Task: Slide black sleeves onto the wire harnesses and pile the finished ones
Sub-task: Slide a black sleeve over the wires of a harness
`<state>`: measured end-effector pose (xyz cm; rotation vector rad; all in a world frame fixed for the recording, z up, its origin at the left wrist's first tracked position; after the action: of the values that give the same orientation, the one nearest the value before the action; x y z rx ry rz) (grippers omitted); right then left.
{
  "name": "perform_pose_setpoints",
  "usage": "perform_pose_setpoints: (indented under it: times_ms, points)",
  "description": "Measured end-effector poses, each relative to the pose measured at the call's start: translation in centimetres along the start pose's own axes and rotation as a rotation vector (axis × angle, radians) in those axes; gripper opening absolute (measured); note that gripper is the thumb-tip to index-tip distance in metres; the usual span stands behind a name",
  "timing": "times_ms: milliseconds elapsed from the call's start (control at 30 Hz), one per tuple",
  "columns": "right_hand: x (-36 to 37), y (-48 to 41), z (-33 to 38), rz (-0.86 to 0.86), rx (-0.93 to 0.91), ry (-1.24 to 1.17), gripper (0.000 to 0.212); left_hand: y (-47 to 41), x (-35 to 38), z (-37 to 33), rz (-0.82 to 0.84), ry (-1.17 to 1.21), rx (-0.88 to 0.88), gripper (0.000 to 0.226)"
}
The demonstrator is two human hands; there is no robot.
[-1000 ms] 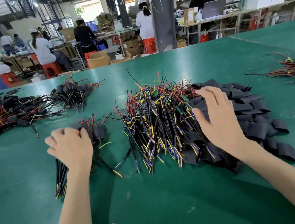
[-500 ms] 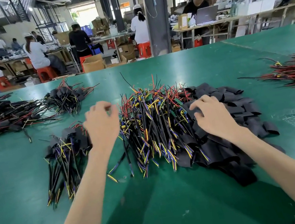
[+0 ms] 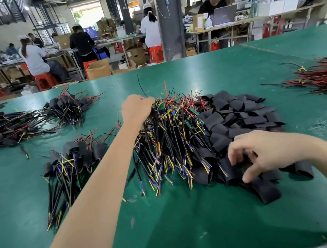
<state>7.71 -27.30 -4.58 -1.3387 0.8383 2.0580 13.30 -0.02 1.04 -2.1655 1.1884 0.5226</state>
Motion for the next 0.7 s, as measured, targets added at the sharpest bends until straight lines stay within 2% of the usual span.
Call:
perform_pose_setpoints:
  times_ms: [100,200,300,367,500,567,633,700]
  points:
    - [0.8,-0.9,0.3,-0.054,0.02,-0.008,0.05,0.2,0.5,-0.5,0.048,-0.041,-0.019,0.043]
    - [1.4,-1.6,0.2,-0.041,0.035,0.035,0.064,0.5,-0.1,-1.1,0.017,-0.168,0.002,0.034]
    - [1.2,-2.0,0.3,-0.052,0.037,0.076,0.057,0.8,-0.9,-1.8,-0.038,-0.204,0.056,0.013]
    - [0.4,-1.9,0.4,-0.065,0.021,0.057,0.052,1.1,-1.4,-2.1,-0.068,-0.172,0.062,0.009]
    - [-3.2,-1.8,-0.4,-0.216,0.053,-0.189,0.051,1.2,-2.4,-3.2,-0.107,-0.056,0.117,0.026]
    - [-4.6,-2.5,-0.6,-0.305,0.072,-0.304,0.058,1.4,-3.1,-4.5,-0.116,0.023,0.176,0.018]
    - [-5.0,-3.9,-0.4,-0.372,0.071,-0.326,0.058,1.7,-4.1,-5.6,-0.155,0.17,0.189,0.017]
    - [-4.5,-5.3,0.2,-0.407,0.057,-0.325,0.047,2.2,-5.1,-6.5,-0.156,0.414,0.147,0.019]
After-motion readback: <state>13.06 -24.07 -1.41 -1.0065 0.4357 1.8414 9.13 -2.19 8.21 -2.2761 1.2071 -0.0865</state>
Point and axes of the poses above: each hand's wrist, its own y-axis away from the middle knuckle, its own x-axis out of the palm, z = x × y, the point moved 7 cm from there along -y, towards the middle knuckle, and after that the axes turned 8 degrees about x, right-handed, at the moved point
